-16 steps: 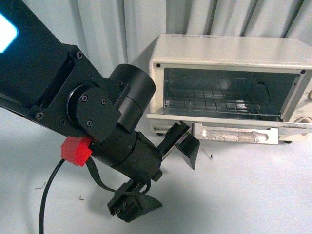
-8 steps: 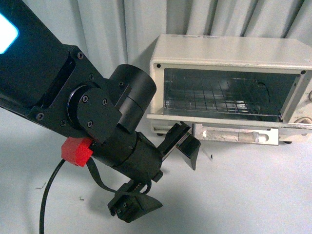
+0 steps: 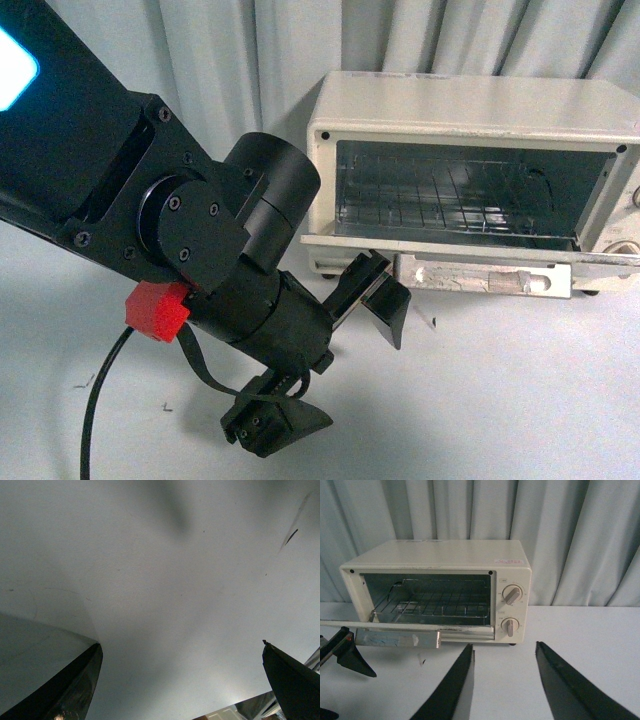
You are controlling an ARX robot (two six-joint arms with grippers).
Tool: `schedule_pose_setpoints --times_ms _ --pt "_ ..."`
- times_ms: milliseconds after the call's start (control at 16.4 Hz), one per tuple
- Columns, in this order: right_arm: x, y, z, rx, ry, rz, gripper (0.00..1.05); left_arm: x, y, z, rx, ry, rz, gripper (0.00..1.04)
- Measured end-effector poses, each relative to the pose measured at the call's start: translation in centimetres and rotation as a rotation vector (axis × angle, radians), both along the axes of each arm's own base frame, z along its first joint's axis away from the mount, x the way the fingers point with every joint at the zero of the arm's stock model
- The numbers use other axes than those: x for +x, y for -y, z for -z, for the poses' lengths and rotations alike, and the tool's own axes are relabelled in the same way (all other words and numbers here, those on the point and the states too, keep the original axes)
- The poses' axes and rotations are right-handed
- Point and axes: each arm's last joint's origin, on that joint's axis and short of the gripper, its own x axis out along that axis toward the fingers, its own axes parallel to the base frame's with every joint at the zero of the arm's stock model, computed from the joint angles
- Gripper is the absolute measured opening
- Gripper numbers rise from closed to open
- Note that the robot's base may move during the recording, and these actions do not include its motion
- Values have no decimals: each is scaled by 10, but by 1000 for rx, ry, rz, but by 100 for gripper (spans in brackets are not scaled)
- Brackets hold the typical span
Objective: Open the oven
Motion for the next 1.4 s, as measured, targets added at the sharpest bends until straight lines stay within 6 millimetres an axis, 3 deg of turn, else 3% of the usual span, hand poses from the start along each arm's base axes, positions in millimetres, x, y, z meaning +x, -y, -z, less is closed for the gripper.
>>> schedule_pose_setpoints --times_ms 122,366,488,548,609,670,731,853,1097,1158,1402 --pt "0 0 0 0 0 0 57 0 0 1 -5 7 -3 98" --pt "0 0 0 0 0 0 97 -27 -16 17 -47 90 -17 98" --pt "0 0 0 2 0 0 97 -33 -19 29 -63 114 37 98" --pt "0 0 0 2 -1 0 98 -32 -19 41 -33 283 59 94" --pt "0 0 0 3 1 -2 98 -39 -21 70 187 672 65 82" --pt "0 0 0 2 1 -4 98 -57 -34 84 426 835 93 72" --pt "0 0 0 3 0 4 98 -86 -69 89 708 875 132 61" --pt "0 0 0 3 0 3 98 -123 -122 78 925 829 164 42" --pt "0 0 0 3 0 0 98 -176 -155 51 927 750 329 2" --pt "0 0 0 3 0 0 98 -185 -161 42 920 763 319 2" --pt "0 0 0 3 0 0 98 -187 -173 -2 893 984 168 2"
